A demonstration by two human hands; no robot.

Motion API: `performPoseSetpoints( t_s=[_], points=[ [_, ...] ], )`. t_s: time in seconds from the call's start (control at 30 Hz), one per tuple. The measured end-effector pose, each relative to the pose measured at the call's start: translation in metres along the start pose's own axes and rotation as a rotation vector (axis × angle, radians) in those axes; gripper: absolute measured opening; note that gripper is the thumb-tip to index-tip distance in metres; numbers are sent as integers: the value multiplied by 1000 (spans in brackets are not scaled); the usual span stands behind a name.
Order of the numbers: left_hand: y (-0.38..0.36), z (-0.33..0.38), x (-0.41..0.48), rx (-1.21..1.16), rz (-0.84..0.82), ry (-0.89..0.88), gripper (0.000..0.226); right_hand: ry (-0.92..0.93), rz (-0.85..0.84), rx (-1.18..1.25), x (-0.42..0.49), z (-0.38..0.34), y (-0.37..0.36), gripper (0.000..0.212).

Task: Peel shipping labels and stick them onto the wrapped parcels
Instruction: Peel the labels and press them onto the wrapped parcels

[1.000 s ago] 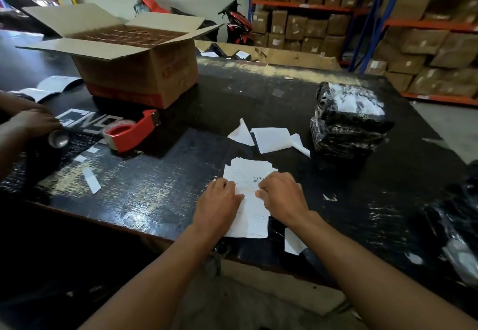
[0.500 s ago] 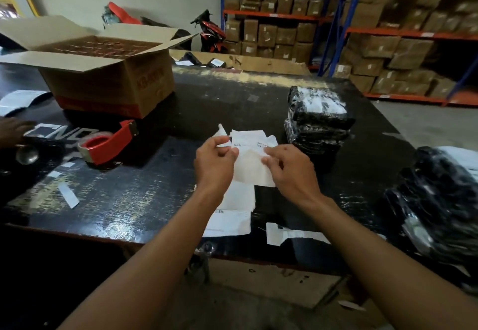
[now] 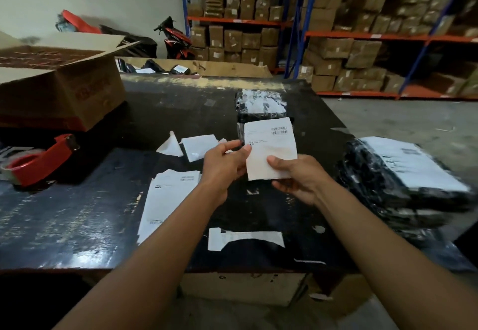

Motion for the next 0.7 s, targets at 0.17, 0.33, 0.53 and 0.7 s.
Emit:
performPoseSetpoints(
  t_s=[0.17,0.33,0.53,0.7],
  points=[
    [-11,-25,-3,128,-106,89,22,13,56,38,12,-3,28,16],
    [-12,-41,-5,164,-87,87,12,15,59,63,21,-2,40,16],
    [-13,-38,-5,206,-25,24,9,0,40,58,31,-2,38,16],
    [-15,-35,-5,258,-24,-21,8,-9,18,76,35,-1,32,16]
  ],
)
Point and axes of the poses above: each hand's wrist, its own x-axis towards the middle knuckle, its own y-axis out of the back of the hand, z = x × y, the point moved 3 cm from there along x, towards the middle knuckle, and after that the axes turned 14 degrees about -x, right-handed, at the moved point
